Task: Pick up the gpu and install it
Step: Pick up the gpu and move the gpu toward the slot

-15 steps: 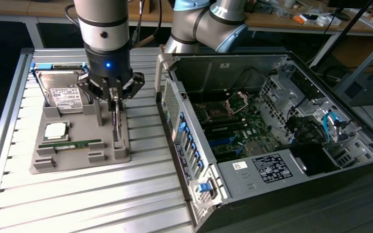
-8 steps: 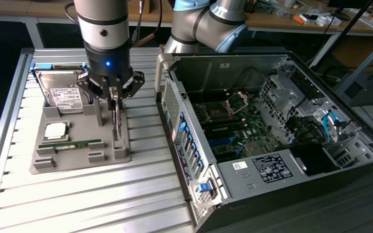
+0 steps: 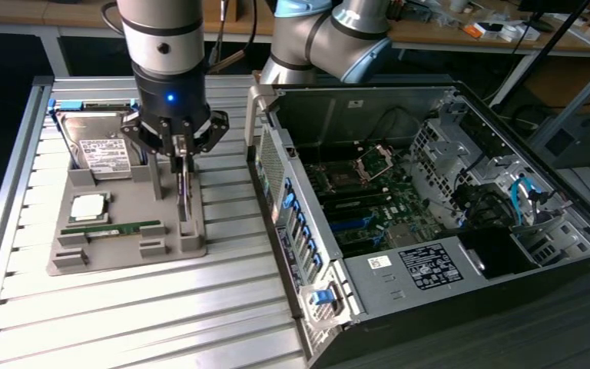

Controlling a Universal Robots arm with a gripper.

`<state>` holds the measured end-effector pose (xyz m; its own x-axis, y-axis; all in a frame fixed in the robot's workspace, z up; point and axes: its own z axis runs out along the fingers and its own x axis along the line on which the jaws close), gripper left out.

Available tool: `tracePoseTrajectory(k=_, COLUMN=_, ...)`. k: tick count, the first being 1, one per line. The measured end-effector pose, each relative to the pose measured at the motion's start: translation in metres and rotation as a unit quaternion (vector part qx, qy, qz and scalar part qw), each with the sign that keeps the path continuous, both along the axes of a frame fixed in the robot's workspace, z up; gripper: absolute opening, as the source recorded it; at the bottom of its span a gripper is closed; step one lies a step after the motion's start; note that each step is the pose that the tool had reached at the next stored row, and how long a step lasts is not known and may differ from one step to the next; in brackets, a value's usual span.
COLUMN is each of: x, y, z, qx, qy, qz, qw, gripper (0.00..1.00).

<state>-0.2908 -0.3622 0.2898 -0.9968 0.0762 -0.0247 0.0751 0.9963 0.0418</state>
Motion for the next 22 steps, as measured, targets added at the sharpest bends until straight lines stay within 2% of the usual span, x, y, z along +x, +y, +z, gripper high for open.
tracePoseTrajectory(k=22, x=0.0002, y=0.0, z=0.0072, qx=0.0, qy=0.0, qz=0.0, qw=1.0, gripper=0.27)
